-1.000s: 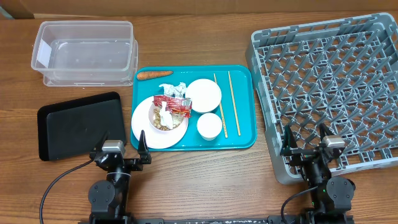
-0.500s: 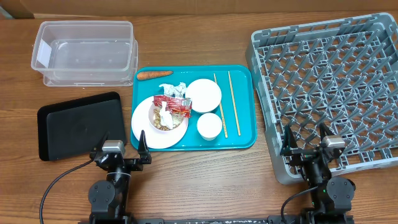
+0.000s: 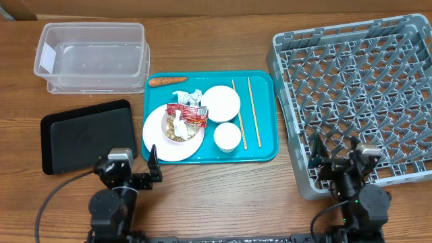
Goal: Sort waste into correct bins and load items into the dishwasher
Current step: 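Reach the left gripper down to the red wrapper on the pink plate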
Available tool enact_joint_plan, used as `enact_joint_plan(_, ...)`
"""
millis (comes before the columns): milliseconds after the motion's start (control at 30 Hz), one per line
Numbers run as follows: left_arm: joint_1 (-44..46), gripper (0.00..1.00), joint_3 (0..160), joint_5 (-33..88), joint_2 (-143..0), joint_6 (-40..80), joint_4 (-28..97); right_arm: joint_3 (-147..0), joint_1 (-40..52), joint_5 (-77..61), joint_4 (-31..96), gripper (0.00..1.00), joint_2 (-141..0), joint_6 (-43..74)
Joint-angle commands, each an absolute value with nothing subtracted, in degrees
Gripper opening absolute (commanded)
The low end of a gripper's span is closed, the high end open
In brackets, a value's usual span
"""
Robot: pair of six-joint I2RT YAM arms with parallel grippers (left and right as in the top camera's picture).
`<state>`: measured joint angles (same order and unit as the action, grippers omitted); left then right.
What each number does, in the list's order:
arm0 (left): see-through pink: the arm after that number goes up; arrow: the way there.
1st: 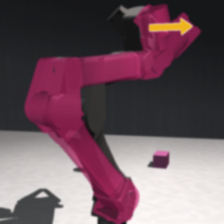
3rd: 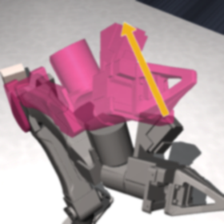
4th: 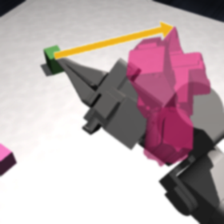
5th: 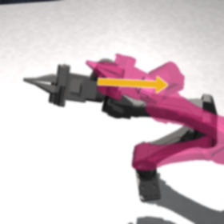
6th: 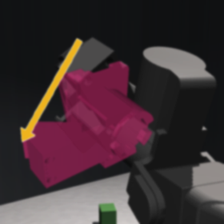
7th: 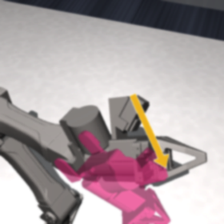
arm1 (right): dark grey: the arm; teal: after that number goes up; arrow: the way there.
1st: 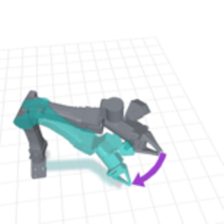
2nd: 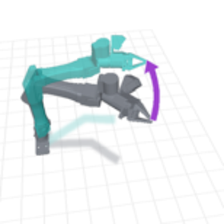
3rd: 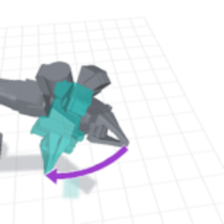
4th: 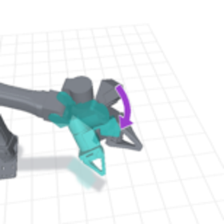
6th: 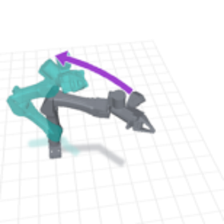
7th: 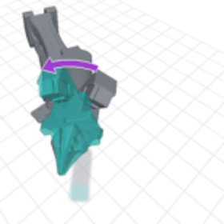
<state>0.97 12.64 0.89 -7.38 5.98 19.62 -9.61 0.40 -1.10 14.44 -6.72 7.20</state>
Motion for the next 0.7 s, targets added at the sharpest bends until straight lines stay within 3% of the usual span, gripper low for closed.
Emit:
enact_joint_plan(0, 0.40, 1.00, 19.57, 1.34, -12.91, 6.44, 20.73, -16.69, 0.32, 0.01, 14.87, 1.00, -10.66, 7.49)
enact_joint_plan(300, 0.40, 1.00, 43.90, 3.77, -36.71, 6.50, 38.15, -39.44, 0.32, -0.10, 31.70, 1.00, -31.44, 7.51)
enact_joint_plan(533, 0.40, 1.00, 69.14, 6.04, -57.30, 6.44, 64.45, -62.89, 0.32, -0.10, 54.70, 1.00, -52.21, 7.31)
enact_joint_plan(667, 0.40, 1.00, 72.16, 7.51, -61.95, 6.48, 65.71, -66.39, 0.32, -0.19, 56.60, 1.00, -56.95, 7.46)
